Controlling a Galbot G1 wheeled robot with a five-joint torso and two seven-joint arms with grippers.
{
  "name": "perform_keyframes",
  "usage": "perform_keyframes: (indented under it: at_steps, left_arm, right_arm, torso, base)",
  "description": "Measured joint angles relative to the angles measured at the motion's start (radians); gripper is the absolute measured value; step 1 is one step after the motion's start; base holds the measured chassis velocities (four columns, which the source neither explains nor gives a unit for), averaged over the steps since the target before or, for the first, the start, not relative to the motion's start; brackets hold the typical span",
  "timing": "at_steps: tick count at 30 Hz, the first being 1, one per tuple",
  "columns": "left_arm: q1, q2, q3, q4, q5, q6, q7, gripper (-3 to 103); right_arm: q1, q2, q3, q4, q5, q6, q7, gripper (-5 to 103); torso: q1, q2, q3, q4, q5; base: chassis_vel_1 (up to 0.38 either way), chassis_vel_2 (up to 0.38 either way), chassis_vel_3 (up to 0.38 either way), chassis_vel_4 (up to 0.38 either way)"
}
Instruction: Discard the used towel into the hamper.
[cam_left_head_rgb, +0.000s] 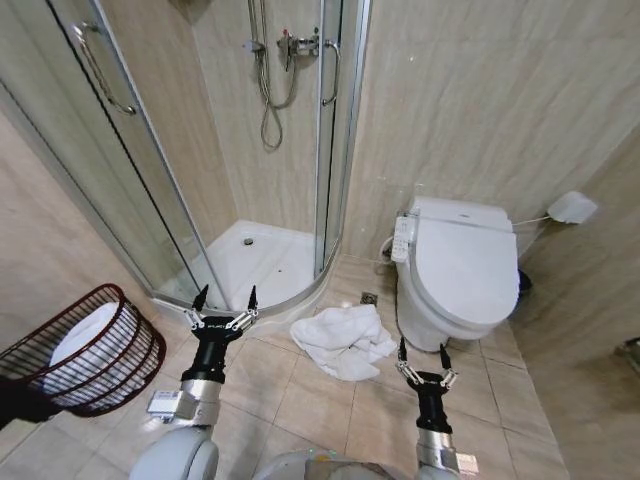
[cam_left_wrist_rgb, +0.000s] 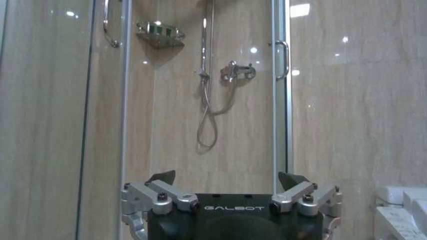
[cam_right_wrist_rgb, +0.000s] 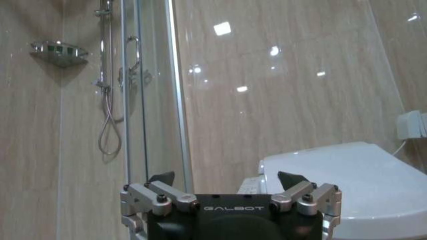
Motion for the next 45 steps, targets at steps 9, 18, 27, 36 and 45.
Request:
perform_keyframes:
  at_steps: [9, 18, 27, 36, 45]
  left_arm:
    - [0.0, 0.0, 0.0, 0.0, 0.0, 0.0, 0.0, 100]
    - [0.0, 0.0, 0.0, 0.0, 0.0, 0.0, 0.0, 100]
    - [0.0, 0.0, 0.0, 0.0, 0.0, 0.0, 0.0, 100]
    - [0.0, 0.0, 0.0, 0.0, 0.0, 0.0, 0.0, 100]
    - [0.0, 0.0, 0.0, 0.0, 0.0, 0.0, 0.0, 100]
  right_arm:
    - [-0.003, -0.001, 0.001, -0.008, 0.005, 0.007, -0.018, 100]
    - [0.003, -0.002, 0.001, -0.013, 0.005, 0.014, -0.022, 100]
    - [0.009, -0.011, 0.014, -0.026, -0.001, 0.008, -0.011, 100]
    - [0.039, -0.043, 0.034, -0.019, -0.001, -0.042, 0.022, 100]
    - [0.095, -0.07, 0.045, -0.069, -0.002, -0.094, 0.025, 100]
  torso:
    - [0.0, 0.001, 0.001, 0.0, 0.0]
    - [0.001, 0.001, 0.001, 0.0001, 0.0]
    - [-0.002, -0.007, -0.004, -0.0001, 0.0]
    - [-0.019, -0.052, -0.033, 0.0, 0.0]
    - [-0.034, -0.093, -0.058, 0.0001, 0.0001]
  base:
    - [-0.012, 0.011, 0.01, -0.011]
    - [-0.075, 0.073, 0.077, -0.077]
    - [-0.082, 0.067, 0.076, -0.072]
    - [0.042, 0.013, 0.01, 0.037]
    - [0.048, 0.047, 0.043, 0.044]
